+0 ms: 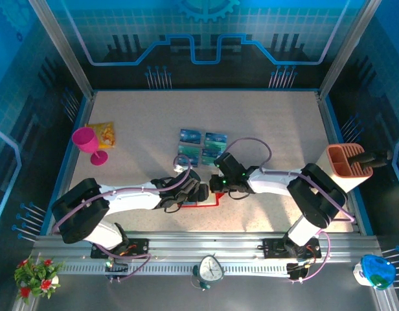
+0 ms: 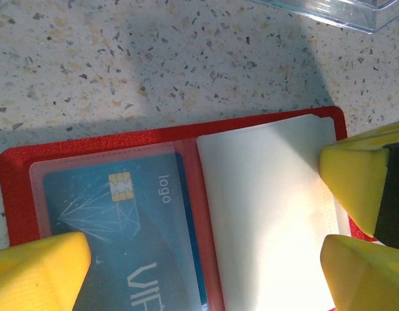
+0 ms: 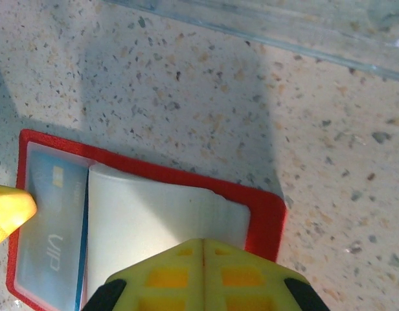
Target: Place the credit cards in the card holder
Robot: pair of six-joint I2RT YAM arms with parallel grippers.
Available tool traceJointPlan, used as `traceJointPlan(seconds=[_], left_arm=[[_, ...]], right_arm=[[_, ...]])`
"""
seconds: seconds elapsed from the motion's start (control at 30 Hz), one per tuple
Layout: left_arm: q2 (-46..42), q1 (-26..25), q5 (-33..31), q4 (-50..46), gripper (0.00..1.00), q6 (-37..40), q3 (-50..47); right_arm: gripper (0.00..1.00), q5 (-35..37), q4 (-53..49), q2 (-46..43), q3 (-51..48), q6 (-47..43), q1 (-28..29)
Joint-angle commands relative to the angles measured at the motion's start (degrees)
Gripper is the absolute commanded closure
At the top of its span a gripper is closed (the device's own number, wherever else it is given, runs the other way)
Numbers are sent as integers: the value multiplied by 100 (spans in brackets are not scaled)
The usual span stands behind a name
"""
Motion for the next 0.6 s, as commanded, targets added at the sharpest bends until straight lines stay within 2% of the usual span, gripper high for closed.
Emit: traceJointPlan(seconds=[0.0,0.3,0.4,0.57], left_arm=[[217,-26,-45,-245,6,31,-120],[420,-26,-87,-433,11,236,-32],[541,-28,-90,-470,15,299,-3],[693,-31,-58,-424,29,355,-29]], right_arm=[[93,-261,-18,274,79,-108,-23],[94,-496,142,433,153,42,94],[94,-619,266,453,134,163,101],[94,-752,428,451,95,316,59]])
